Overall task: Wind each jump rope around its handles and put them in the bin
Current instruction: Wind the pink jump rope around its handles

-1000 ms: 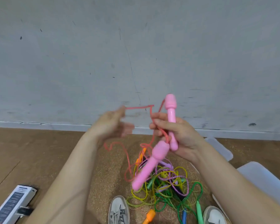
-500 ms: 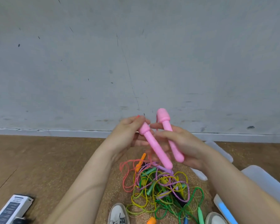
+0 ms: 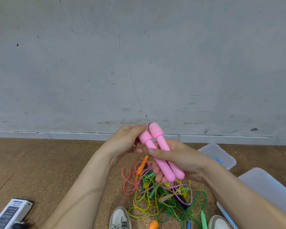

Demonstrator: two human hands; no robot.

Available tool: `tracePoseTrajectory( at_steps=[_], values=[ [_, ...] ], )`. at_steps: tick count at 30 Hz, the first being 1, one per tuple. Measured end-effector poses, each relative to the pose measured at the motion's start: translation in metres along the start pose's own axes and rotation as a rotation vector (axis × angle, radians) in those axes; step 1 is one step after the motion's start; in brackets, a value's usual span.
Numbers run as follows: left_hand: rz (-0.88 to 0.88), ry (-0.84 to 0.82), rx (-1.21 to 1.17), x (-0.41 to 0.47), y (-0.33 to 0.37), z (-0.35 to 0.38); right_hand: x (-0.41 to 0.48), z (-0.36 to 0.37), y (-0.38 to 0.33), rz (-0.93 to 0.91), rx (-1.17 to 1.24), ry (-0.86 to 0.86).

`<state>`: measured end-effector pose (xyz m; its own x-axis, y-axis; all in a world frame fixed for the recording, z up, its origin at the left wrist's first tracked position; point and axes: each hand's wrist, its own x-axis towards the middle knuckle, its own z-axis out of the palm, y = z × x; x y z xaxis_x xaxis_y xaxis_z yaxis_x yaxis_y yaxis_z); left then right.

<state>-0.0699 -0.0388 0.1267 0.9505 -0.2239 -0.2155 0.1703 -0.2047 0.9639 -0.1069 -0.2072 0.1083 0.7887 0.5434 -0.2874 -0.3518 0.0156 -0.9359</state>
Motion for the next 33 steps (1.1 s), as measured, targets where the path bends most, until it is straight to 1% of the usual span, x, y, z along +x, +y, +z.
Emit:
tracePoseTrajectory(
  at_steps=[3, 4, 5, 6, 7, 8, 9, 10, 11, 12, 13, 14, 15, 16, 18, 21, 22, 24, 26, 29, 33],
  values=[
    [-0.049, -0.110, -0.016, -0.003, 0.001, 0.000, -0.001, 0.006, 0.003, 0.020, 0.088, -0.059],
    [-0.047, -0.109, 0.044, -0.004, 0.000, 0.000, 0.000, 0.007, 0.004, 0.027, 0.118, -0.053],
    [-0.020, -0.070, 0.181, -0.004, -0.001, -0.001, 0.001, 0.008, 0.005, 0.033, 0.146, -0.044],
    [0.023, 0.023, 0.382, -0.002, -0.004, -0.003, 0.001, 0.008, 0.006, 0.041, 0.174, -0.041],
    [0.081, 0.161, 0.593, 0.001, -0.006, -0.005, 0.002, 0.007, 0.006, 0.050, 0.202, -0.045],
    [0.160, 0.319, 0.704, 0.004, -0.007, -0.006, 0.002, 0.007, 0.006, 0.058, 0.227, -0.058],
    [0.258, 0.430, 0.660, 0.005, -0.007, -0.007, 0.001, 0.006, 0.006, 0.061, 0.242, -0.084],
    [0.345, 0.437, 0.482, 0.005, -0.005, -0.005, 0.000, 0.006, 0.005, 0.058, 0.252, -0.122],
    [0.398, 0.332, 0.260, 0.004, -0.002, -0.004, -0.001, 0.007, 0.004, 0.047, 0.261, -0.169],
    [0.406, 0.167, 0.094, 0.003, 0.001, -0.001, -0.003, 0.008, 0.003, 0.034, 0.274, -0.216],
    [0.382, 0.019, 0.008, 0.001, 0.003, 0.001, -0.005, 0.008, 0.002, 0.022, 0.288, -0.253],
    [0.366, -0.083, -0.026, 0.000, 0.002, 0.004, -0.006, 0.007, 0.003, 0.013, 0.298, -0.272],
    [0.363, -0.115, -0.033, -0.001, 0.002, 0.007, -0.005, 0.006, 0.003, 0.001, 0.299, -0.279],
    [0.372, -0.079, -0.015, -0.001, 0.003, 0.011, -0.005, 0.005, 0.004, -0.015, 0.292, -0.275],
    [0.400, 0.061, 0.052, 0.001, 0.004, 0.016, -0.003, 0.005, 0.007, -0.044, 0.269, -0.252],
    [0.441, 0.174, 0.118, 0.002, 0.005, 0.018, -0.003, 0.002, 0.011, -0.050, 0.243, -0.253],
    [0.462, 0.206, 0.129, 0.001, 0.006, 0.017, -0.004, -0.001, 0.013, -0.039, 0.253, -0.289],
    [0.509, 0.252, 0.155, -0.003, 0.008, 0.017, -0.006, -0.008, 0.015, 0.022, 0.324, -0.423],
    [0.559, 0.244, 0.180, -0.007, 0.008, 0.017, -0.007, -0.011, 0.019, 0.092, 0.393, -0.513],
    [0.583, 0.217, 0.198, -0.007, 0.006, 0.018, -0.006, -0.010, 0.025, 0.173, 0.371, -0.552],
    [0.570, 0.234, 0.175, -0.003, 0.005, 0.019, -0.009, -0.009, 0.024, 0.168, 0.336, -0.552]
  ],
)
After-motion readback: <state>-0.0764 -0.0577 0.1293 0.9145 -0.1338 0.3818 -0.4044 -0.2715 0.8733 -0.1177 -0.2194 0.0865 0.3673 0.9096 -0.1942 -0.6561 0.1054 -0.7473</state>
